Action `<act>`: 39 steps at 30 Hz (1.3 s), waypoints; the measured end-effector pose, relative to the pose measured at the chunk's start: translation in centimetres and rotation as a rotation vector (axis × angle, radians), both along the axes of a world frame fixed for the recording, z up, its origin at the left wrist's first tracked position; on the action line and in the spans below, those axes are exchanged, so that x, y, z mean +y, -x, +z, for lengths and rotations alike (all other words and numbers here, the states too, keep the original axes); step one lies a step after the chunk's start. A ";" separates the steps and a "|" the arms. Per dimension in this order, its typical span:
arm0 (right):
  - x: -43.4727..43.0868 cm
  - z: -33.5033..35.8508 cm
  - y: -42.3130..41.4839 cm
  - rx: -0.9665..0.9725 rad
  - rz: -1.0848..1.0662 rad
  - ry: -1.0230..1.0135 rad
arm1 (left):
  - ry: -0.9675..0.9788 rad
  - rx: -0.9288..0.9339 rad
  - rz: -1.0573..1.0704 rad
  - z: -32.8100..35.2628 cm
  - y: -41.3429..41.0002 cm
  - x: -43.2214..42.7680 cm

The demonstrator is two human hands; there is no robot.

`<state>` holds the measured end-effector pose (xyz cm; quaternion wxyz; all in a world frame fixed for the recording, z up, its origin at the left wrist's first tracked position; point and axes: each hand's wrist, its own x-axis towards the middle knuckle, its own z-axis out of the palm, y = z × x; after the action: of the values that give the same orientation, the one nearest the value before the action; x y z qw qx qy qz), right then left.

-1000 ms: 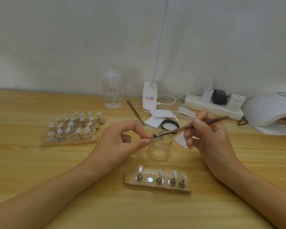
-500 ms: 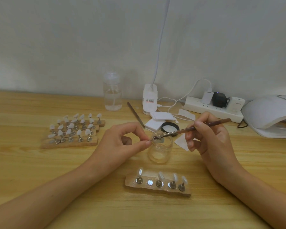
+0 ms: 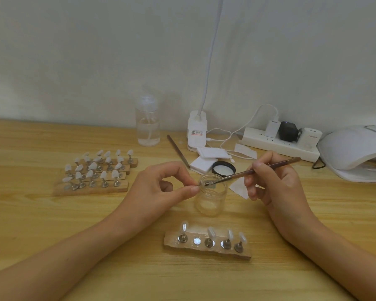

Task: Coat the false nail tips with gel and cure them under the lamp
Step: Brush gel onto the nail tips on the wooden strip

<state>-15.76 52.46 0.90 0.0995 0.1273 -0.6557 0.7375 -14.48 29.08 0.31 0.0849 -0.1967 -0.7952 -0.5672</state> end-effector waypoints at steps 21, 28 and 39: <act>-0.1 0.4 -0.1 0.025 0.065 0.082 | -0.024 -0.037 -0.010 0.1 -0.1 0.0; 0.0 0.1 0.0 -0.008 0.004 0.027 | -0.020 -0.029 -0.019 0.0 0.0 -0.1; -0.1 0.2 -0.1 0.032 0.039 0.051 | -0.035 -0.028 -0.026 -0.1 0.1 -0.1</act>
<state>-15.70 52.37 1.13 0.0987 0.1494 -0.6326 0.7535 -14.58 29.01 0.24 0.0695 -0.1977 -0.7837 -0.5847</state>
